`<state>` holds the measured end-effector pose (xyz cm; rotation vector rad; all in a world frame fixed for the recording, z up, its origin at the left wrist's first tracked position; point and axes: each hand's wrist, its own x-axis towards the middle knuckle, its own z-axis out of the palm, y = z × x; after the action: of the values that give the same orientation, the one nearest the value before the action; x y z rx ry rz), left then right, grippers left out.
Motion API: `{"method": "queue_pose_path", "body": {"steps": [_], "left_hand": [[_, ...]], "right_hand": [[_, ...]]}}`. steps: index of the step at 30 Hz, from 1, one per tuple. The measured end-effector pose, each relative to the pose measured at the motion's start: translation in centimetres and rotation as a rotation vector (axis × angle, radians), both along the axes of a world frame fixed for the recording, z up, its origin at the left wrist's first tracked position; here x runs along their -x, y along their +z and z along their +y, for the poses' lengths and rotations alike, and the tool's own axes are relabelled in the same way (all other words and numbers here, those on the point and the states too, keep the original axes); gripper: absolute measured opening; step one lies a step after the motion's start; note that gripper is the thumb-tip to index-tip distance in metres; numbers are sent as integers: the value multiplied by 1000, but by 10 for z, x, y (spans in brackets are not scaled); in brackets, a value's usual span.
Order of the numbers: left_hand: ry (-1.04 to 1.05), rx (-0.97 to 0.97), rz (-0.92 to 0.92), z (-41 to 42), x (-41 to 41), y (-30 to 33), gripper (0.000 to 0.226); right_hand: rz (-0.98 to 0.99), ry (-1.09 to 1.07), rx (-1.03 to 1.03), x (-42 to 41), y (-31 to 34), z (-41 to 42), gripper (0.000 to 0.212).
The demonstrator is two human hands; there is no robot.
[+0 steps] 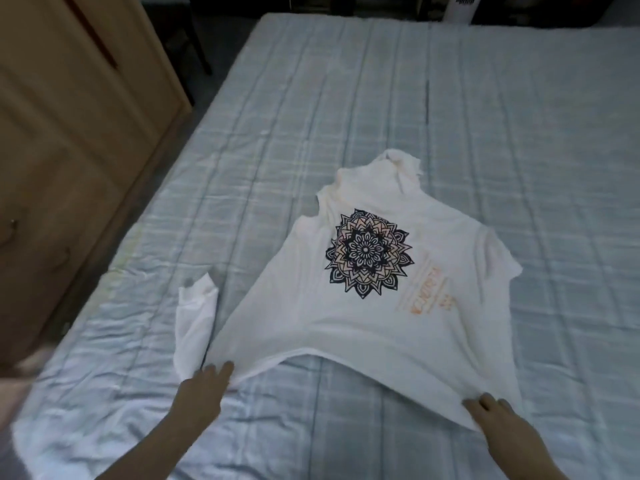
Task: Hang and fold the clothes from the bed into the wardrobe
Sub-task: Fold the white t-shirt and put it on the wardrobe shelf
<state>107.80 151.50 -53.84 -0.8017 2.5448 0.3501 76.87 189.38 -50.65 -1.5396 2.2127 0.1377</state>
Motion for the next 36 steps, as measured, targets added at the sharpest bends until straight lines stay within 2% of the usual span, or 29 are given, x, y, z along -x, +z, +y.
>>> {"method": "queue_pose_path", "body": {"steps": [1, 2, 3, 4, 5, 7, 9, 12, 14, 16, 18, 20, 21, 23, 24, 26, 27, 29, 31, 32, 34, 36], "left_hand": [[26, -95, -62, 11, 0, 3, 114], [-8, -90, -164, 23, 6, 9, 116], [-6, -114, -220, 31, 14, 25, 111], [61, -46, -182, 35, 16, 32, 96], [110, -2, -216, 41, 17, 36, 77], [168, -67, -281, 52, 19, 40, 70], [158, -98, -317, 65, 10, 42, 75], [241, -215, -387, 84, -9, 37, 93], [250, -315, -393, 95, -21, 38, 99], [314, -447, -336, 96, -31, 36, 97], [362, -517, -179, 86, -42, 34, 74], [357, -329, 131, 71, -56, 35, 39], [355, -182, 285, 63, -62, 30, 30], [447, -16, 449, 45, -75, 17, 36], [568, -44, 457, 39, -78, 11, 45], [734, -207, 407, 32, -83, 2, 65], [768, -275, 389, 31, -85, -2, 68], [879, -412, 449, 35, -85, -3, 61], [1002, -621, 600, 44, -81, 7, 52], [1000, -717, 660, 49, -80, 13, 50], [845, -827, 698, 58, -80, 27, 55], [654, -959, 615, 67, -81, 39, 52]], "right_hand": [[63, -27, -56, 38, -9, 51, 79], [178, -199, -43, 25, 1, 38, 79], [175, -286, -48, 27, 3, 41, 78], [84, -321, -109, 27, 3, 44, 77], [48, -310, -120, 19, 5, 47, 76], [95, -213, -191, 18, 8, 48, 76], [89, -277, -158, 12, 23, 59, 76], [185, -353, -233, -3, 27, 78, 75], [264, -367, -422, -13, 38, 79, 74], [320, -343, -343, -21, 48, 80, 62], [319, -384, -304, -41, 48, 73, 48], [350, -497, -289, -68, 34, 59, 43], [312, -570, -288, -75, 20, 55, 44], [239, -568, -111, -96, -9, 31, 58], [196, -527, -29, -113, -13, 4, 59], [102, -348, 185, -147, -7, -55, 47], [37, -273, 283, -166, -9, -80, 40], [-203, -245, 363, -205, -11, -129, 33], [-538, -454, 380, -239, -9, -169, 32], [-736, -611, 355, -252, -2, -187, 39], [-1058, -879, 311, -268, 10, -215, 52], [-1132, -1009, 357, -269, 19, -227, 48]]}}
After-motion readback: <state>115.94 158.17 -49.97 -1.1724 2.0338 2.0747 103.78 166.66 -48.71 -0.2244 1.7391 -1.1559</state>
